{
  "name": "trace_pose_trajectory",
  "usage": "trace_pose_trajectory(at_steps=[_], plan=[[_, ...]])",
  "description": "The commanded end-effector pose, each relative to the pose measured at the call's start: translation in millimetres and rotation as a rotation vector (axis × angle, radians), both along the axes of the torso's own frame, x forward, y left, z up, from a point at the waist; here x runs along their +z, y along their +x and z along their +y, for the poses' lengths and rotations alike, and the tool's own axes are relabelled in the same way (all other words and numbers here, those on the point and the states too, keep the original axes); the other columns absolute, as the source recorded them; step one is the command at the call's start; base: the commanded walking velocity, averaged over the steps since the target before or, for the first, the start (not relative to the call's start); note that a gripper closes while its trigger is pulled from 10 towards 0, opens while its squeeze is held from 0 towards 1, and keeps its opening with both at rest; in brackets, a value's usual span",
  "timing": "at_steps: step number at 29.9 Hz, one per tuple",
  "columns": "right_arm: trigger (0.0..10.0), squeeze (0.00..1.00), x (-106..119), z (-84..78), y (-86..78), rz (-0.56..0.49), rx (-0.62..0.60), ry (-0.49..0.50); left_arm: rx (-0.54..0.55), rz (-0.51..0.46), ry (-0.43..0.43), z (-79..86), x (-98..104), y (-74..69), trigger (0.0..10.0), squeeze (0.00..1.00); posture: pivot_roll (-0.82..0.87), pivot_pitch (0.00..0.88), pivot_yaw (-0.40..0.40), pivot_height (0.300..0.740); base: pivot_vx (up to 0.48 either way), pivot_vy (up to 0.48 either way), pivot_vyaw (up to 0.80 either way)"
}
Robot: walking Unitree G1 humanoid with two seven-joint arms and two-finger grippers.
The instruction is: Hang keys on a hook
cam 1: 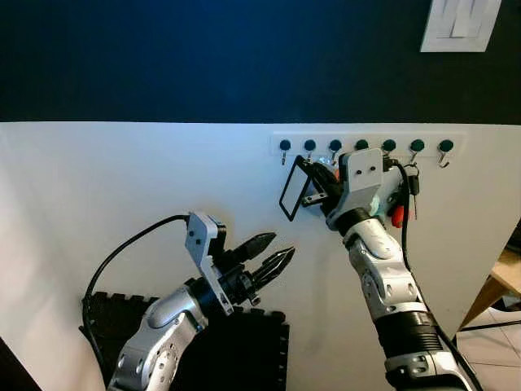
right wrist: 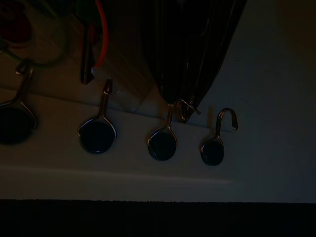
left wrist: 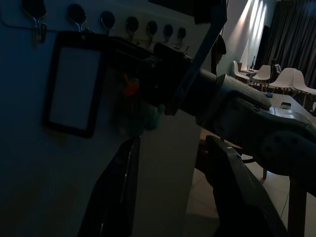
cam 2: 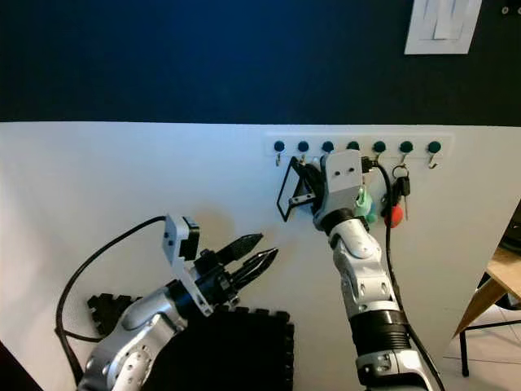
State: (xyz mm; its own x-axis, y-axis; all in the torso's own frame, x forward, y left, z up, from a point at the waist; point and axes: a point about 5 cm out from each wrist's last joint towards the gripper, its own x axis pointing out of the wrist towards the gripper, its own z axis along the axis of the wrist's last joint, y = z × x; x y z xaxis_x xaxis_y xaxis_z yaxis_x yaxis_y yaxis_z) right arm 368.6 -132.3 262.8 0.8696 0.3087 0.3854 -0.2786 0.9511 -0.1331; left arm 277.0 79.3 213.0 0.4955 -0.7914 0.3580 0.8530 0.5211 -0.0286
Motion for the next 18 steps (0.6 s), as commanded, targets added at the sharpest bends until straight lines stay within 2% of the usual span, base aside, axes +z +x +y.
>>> trace_pose_trajectory(at_steps=[1,7,14,18], plan=[[10.0,0.0,-15,7.2,1.0,0.068,0.022,-0.024,0.013,-0.011,0.011,-0.9,2,1.5,10.0,0.0,0.05,0.006,0.036,0.74,0.0,0.0,0.0],[10.0,0.0,-8,0.8,2.5,0.051,-0.001,-0.008,0.02,-0.014,0.015,-0.5,2,2.2,10.0,0.0,0.05,0.008,0.035,0.74,0.0,0.0,0.0],[10.0,0.0,-7,-8.2,7.4,0.068,-0.048,-0.054,0.037,-0.016,0.011,-0.5,4,4.5,10.0,0.0,0.05,0.008,0.034,0.74,0.0,0.0,0.0],[10.0,0.0,-5,-12.7,11.0,0.079,-0.059,-0.128,0.043,-0.017,0.009,-0.4,5,5.3,10.0,0.0,0.05,0.01,0.035,0.74,0.0,0.0,0.0]])
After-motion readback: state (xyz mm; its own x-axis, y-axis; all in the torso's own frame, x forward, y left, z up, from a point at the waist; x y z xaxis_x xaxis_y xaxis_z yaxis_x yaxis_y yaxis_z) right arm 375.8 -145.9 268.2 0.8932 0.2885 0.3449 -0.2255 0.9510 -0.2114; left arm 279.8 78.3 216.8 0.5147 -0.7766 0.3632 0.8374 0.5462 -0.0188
